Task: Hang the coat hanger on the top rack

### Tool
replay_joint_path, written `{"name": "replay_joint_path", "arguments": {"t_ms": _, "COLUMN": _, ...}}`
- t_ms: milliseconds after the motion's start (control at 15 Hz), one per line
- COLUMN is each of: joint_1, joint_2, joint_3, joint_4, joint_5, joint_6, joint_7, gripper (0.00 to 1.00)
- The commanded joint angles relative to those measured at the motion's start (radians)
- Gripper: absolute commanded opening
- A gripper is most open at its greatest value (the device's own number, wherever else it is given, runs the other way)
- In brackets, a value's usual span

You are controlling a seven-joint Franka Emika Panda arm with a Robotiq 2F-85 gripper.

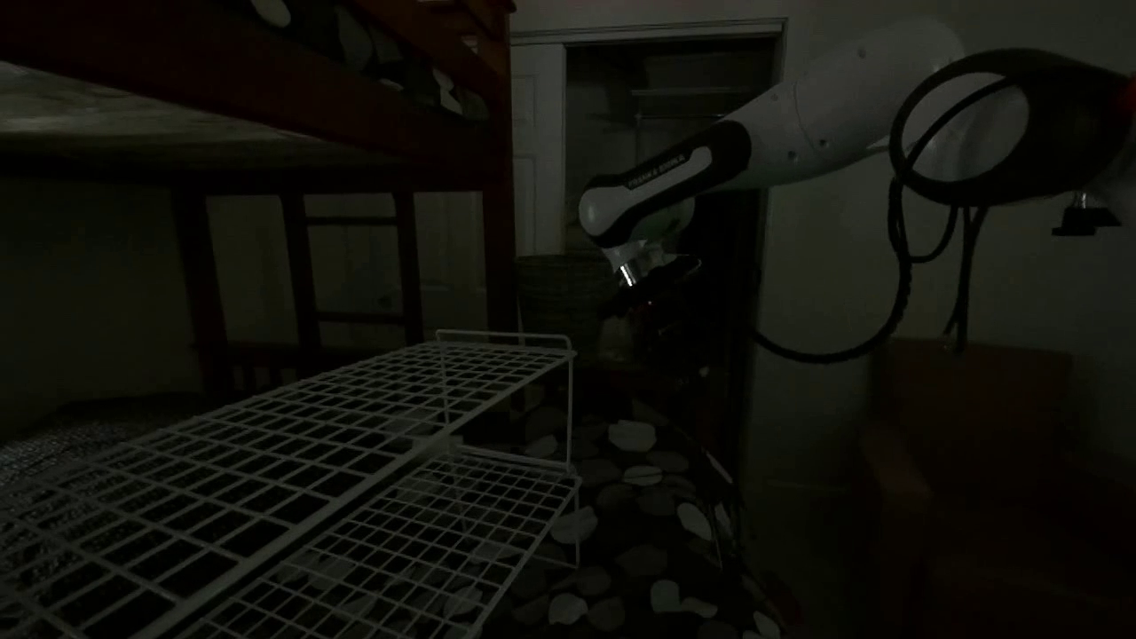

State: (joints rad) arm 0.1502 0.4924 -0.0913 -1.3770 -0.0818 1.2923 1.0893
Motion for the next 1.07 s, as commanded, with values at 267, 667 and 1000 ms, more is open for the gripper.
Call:
{"name": "replay_joint_path", "arguments": {"t_ms": 267, "joint_1": -0.009, "joint_2": -0.030, "joint_3": 0.017, "joint_4": -0.039, "joint_5": -0.005, "joint_6": -0.005, "joint_7": 0.015, "gripper": 0.08}}
{"name": "replay_joint_path", "arguments": {"t_ms": 667, "joint_1": -0.024, "joint_2": -0.077, "joint_3": 0.015, "joint_4": -0.089, "joint_5": 0.036, "joint_6": 0.013, "joint_7": 0.041, "gripper": 0.02}}
{"name": "replay_joint_path", "arguments": {"t_ms": 1000, "joint_1": -0.033, "joint_2": -0.137, "joint_3": 0.019, "joint_4": -0.131, "joint_5": 0.080, "joint_6": 0.026, "joint_7": 0.081, "gripper": 0.02}}
